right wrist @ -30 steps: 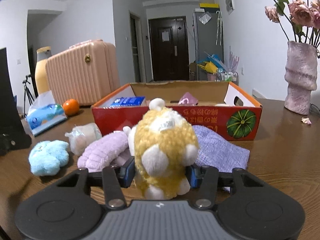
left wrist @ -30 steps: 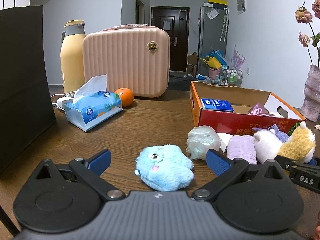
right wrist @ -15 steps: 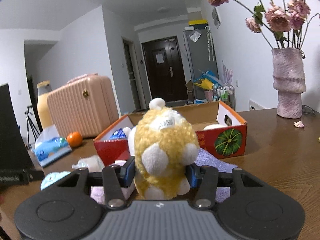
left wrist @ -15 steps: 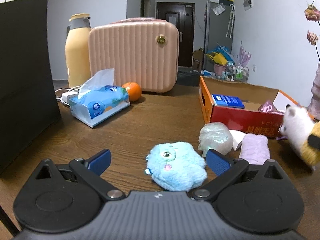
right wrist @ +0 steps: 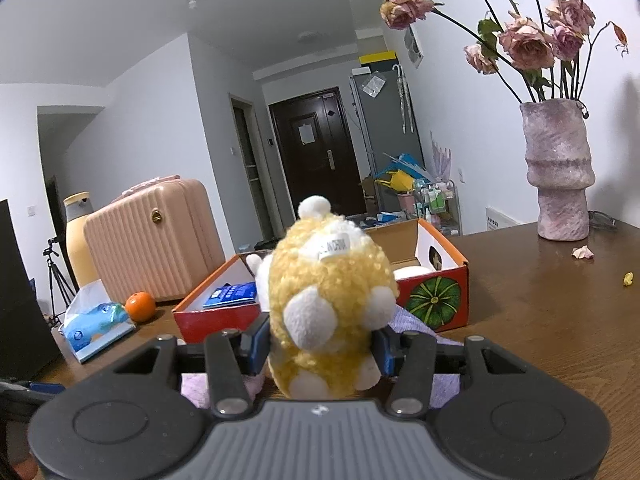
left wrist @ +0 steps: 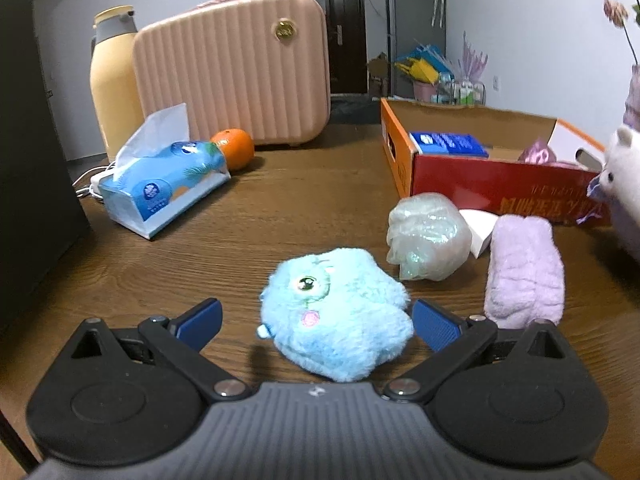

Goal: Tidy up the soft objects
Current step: 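Grasp the light blue fluffy plush with the left tool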

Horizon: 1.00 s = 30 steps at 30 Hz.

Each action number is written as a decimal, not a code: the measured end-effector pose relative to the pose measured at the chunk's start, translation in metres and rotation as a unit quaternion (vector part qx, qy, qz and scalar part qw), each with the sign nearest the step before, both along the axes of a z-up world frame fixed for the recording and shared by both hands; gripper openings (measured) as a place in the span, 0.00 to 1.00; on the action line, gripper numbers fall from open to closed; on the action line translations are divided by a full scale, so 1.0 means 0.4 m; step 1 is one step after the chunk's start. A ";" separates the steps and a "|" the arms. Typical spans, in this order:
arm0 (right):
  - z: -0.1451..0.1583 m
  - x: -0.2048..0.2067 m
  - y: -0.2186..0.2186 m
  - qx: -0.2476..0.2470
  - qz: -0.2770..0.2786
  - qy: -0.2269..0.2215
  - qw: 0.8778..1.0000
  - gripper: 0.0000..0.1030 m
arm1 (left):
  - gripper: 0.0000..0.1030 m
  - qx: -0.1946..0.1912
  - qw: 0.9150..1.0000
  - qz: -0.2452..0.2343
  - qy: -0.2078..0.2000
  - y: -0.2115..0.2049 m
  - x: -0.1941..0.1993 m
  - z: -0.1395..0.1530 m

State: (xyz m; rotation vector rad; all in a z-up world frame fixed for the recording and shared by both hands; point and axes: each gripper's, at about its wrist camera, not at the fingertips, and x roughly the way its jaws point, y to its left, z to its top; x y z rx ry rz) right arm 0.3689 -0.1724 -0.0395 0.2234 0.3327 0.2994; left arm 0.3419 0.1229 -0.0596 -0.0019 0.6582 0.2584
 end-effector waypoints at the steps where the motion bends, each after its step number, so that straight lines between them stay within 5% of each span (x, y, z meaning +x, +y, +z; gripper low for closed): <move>1: -0.002 0.004 -0.001 0.000 -0.001 0.004 1.000 0.48 | 1.00 0.004 1.000 -0.002 0.004 -0.002 0.010 -0.005; 5: -0.014 0.015 0.000 0.006 0.006 0.025 1.000 0.48 | 0.97 0.011 1.000 -0.006 0.024 -0.004 0.041 -0.026; 7: -0.021 0.022 0.002 0.010 0.011 0.039 0.999 0.48 | 0.75 0.004 0.999 -0.010 0.033 0.001 0.048 -0.032; 30: -0.105 0.060 0.019 0.115 0.068 0.197 0.971 0.48 | 0.71 -0.021 1.000 0.016 -0.016 0.021 -0.017 0.031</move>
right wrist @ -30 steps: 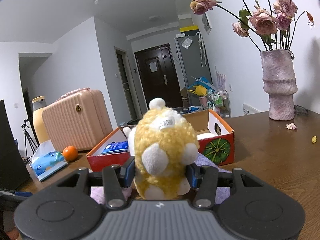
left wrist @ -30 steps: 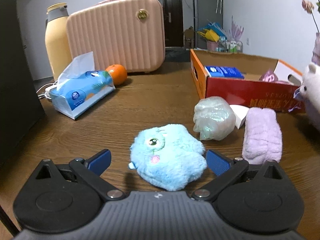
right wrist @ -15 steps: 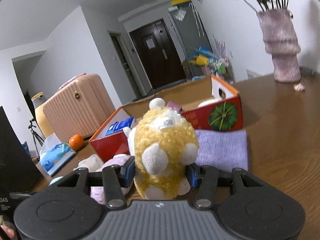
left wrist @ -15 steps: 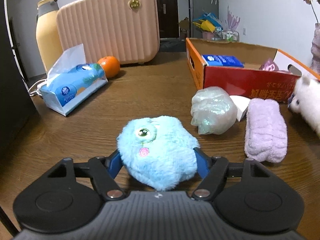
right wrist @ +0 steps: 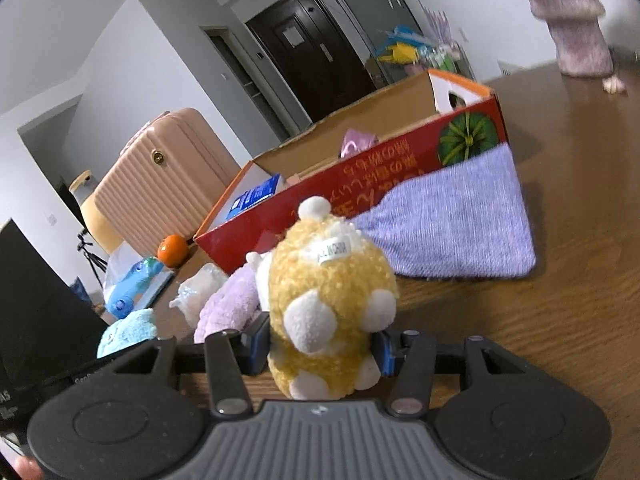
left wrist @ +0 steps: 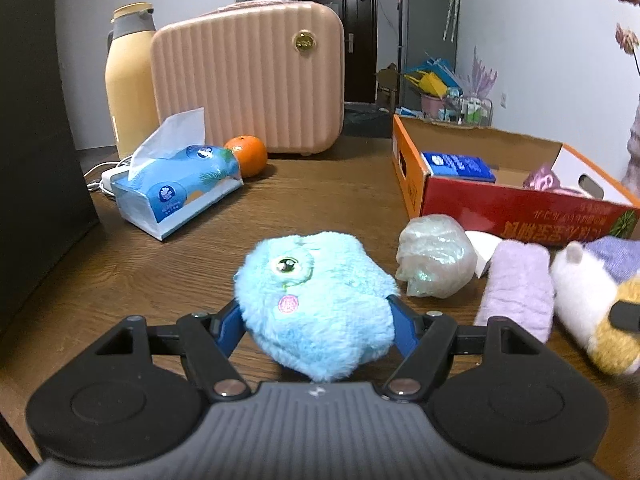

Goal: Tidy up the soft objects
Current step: 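Grasp the light blue fluffy plush with the left tool, then lift both plush toys and carry them toward the cardboard box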

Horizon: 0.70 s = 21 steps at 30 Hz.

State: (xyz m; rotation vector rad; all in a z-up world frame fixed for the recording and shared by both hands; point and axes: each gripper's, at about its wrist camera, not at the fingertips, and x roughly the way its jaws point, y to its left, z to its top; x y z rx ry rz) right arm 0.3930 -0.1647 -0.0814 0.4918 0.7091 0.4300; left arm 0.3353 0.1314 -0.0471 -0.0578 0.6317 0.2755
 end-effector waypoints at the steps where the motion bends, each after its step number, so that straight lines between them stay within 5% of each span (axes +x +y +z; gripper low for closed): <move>1: -0.003 0.000 -0.002 0.009 0.001 0.005 1.000 0.48 | 0.71 -0.002 1.000 0.000 -0.003 0.001 -0.004 0.003; 8: -0.021 0.001 -0.009 0.062 0.015 0.040 0.997 0.49 | 0.71 -0.004 1.000 -0.001 -0.021 -0.009 -0.032 0.021; 21: -0.029 -0.003 -0.003 0.087 0.019 0.064 0.994 0.49 | 0.71 -0.004 0.999 -0.012 -0.040 -0.037 -0.066 0.038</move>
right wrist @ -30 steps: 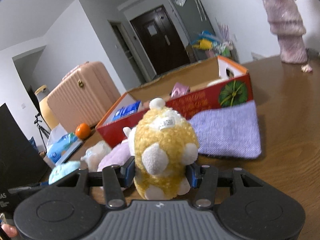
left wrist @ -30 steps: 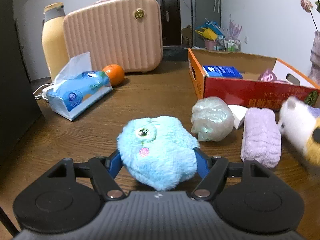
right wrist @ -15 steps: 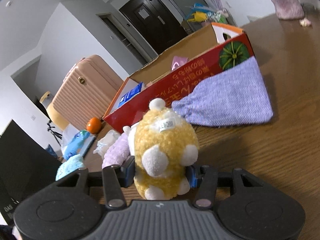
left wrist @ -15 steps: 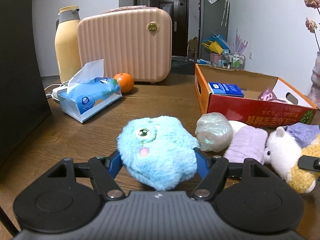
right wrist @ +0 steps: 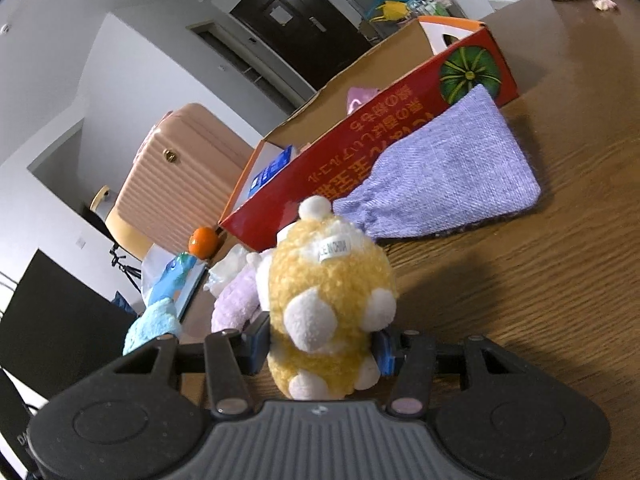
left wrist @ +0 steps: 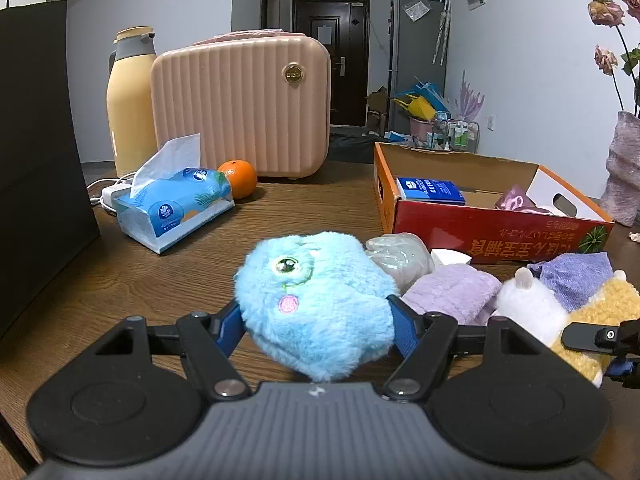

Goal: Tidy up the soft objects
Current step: 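Lift both plush toys and carry them toward the cardboard box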

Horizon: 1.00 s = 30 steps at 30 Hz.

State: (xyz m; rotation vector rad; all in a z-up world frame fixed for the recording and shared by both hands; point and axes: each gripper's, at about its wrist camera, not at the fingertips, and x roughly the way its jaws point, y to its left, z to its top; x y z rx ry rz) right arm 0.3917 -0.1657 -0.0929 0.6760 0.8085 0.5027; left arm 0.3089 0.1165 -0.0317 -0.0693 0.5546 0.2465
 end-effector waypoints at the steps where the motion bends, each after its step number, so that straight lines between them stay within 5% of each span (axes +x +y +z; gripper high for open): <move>1: -0.003 0.002 -0.001 0.002 0.000 0.001 1.000 0.49 | 0.71 0.000 1.000 0.000 0.000 0.001 0.000 0.000; 16: 0.044 -0.039 0.061 -0.120 0.012 -0.076 0.990 0.49 | 0.71 -0.013 0.999 -0.003 0.031 0.010 0.011 -0.025; 30: -0.006 -0.006 0.014 0.017 0.034 0.016 0.999 0.49 | 0.71 -0.012 1.000 -0.005 0.027 0.006 0.010 -0.021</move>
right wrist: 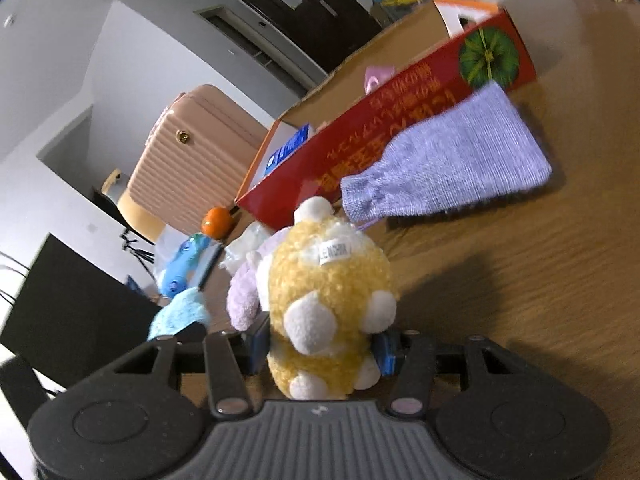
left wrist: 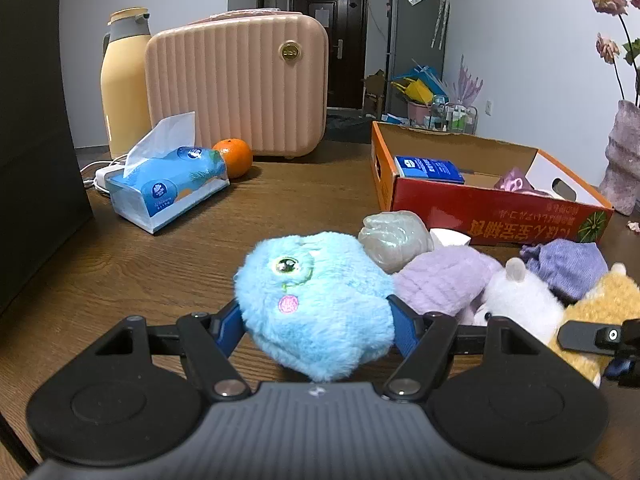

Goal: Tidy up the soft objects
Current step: 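Lift both plush toys and carry them toward the cardboard box, then move both held plush toys over the open cardboard box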

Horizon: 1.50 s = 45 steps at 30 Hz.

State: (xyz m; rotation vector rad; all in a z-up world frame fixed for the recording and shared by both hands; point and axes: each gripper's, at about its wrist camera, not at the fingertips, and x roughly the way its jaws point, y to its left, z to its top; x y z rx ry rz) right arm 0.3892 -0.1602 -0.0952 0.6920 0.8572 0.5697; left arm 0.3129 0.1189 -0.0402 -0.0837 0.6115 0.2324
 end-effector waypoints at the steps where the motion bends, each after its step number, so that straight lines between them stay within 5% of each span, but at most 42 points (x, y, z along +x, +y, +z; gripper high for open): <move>1: -0.006 0.000 -0.001 0.011 0.000 0.008 1.000 0.49 | 0.71 -0.001 1.000 0.001 -0.001 0.001 -0.001 0.001; 10: -0.051 0.019 -0.033 0.106 -0.010 0.065 0.992 0.49 | 0.71 -0.005 1.000 0.005 -0.012 0.004 -0.010 0.012; 19: -0.067 0.021 -0.023 0.135 -0.019 0.080 0.987 0.49 | 0.71 -0.008 1.000 -0.004 -0.018 -0.016 -0.019 0.016; 28: -0.091 0.028 0.004 0.226 -0.015 0.111 0.968 0.49 | 0.71 -0.021 0.999 -0.008 -0.025 -0.038 -0.030 0.025; 35: -0.031 0.028 0.001 0.162 -0.042 0.043 0.985 0.49 | 0.71 -0.031 0.999 -0.007 -0.037 -0.044 -0.036 0.042; 39: 0.020 0.035 -0.007 0.086 -0.075 -0.024 0.993 0.49 | 0.71 -0.030 0.999 -0.008 -0.045 -0.056 -0.031 0.056; 45: 0.069 0.032 -0.007 0.007 -0.090 -0.095 0.991 0.49 | 0.71 -0.019 0.998 -0.020 -0.051 -0.094 -0.010 0.064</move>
